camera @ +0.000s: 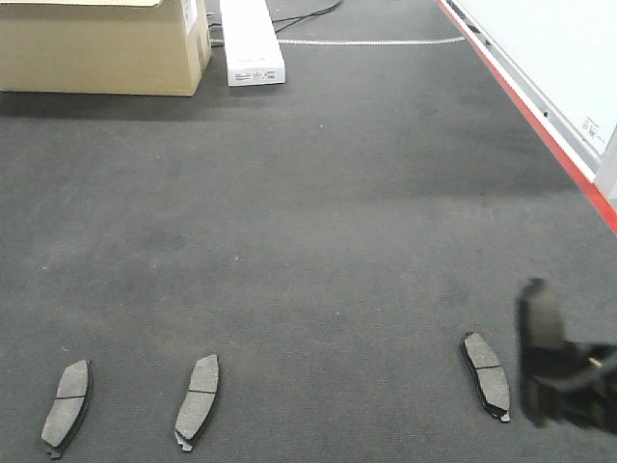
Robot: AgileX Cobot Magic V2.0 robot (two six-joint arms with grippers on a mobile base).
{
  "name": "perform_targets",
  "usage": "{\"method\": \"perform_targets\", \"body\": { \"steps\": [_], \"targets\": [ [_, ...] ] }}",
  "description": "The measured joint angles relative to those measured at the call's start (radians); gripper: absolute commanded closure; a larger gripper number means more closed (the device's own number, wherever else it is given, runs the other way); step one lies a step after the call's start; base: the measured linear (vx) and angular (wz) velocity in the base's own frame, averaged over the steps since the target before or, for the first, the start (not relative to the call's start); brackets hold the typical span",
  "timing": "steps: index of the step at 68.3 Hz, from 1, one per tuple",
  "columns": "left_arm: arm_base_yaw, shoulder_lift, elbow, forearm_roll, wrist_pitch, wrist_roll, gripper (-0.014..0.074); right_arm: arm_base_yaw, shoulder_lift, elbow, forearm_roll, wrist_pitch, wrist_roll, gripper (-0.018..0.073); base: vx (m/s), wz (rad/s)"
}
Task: Move and align brake pads A on conveyor
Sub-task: 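Lower the right gripper's pad onto the belt beside the other pad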
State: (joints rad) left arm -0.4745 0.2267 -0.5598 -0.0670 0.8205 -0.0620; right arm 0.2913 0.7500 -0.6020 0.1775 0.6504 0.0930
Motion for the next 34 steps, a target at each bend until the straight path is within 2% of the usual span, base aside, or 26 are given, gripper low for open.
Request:
{"method": "perform_targets", "body": {
  "steps": [15, 25, 34],
  "targets": [
    [0.0, 0.0, 0.0, 0.0, 0.0, 0.0, 0.0198, 0.006, 0.285, -0.088, 0.183, -0.005, -0.128, 0.0483, 0.0, 0.0],
    [0.0, 0.0, 0.0, 0.0, 0.0, 0.0, 0.0198, 0.088, 0.456, -0.136, 0.206, -0.021, -0.146, 0.0482, 0.0, 0.0],
    [0.0, 0.0, 0.0, 0.0, 0.0, 0.0, 0.0198, 0.164, 0.587, -0.184, 0.2, -0.057, -0.082, 0.048, 0.0, 0.0]
  ]
}}
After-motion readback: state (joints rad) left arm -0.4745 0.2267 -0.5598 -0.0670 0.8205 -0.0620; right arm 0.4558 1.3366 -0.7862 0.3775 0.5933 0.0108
